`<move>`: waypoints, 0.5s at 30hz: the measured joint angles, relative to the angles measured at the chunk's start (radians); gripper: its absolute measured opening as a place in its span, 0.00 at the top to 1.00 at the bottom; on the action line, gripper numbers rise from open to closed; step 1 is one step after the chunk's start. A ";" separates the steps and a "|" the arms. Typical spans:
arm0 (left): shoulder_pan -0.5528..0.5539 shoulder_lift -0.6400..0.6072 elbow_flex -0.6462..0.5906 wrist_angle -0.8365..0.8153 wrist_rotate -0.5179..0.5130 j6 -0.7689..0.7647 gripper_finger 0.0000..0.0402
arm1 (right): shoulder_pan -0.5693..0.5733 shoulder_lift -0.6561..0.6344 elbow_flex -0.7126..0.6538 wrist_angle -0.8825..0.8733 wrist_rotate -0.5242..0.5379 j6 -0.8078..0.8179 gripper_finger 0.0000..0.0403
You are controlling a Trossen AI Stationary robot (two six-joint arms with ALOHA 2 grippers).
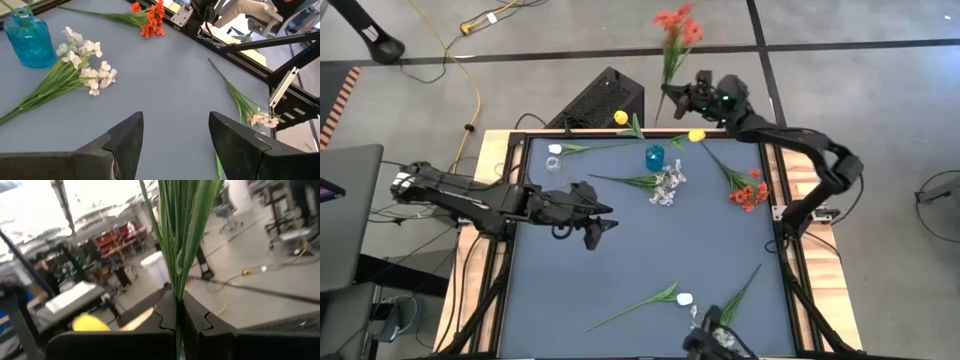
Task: Sort flowers into vase by color
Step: Put the bottom orange flowers into the blue vase
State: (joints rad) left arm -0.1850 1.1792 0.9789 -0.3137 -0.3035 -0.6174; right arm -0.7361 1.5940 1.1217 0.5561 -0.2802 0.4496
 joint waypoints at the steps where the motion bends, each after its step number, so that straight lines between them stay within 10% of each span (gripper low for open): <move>1: 0.000 0.004 0.000 0.003 0.000 -0.006 0.47 | 0.000 0.026 0.000 0.018 -0.014 -0.001 0.93; 15: 0.000 -0.006 0.000 0.009 -0.036 -0.046 0.47 | -0.006 0.122 0.000 -0.055 -0.081 -0.110 0.93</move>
State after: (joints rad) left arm -0.1848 1.1732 0.9791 -0.3046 -0.3390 -0.6638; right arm -0.7420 1.7157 1.1217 0.5008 -0.3617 0.3396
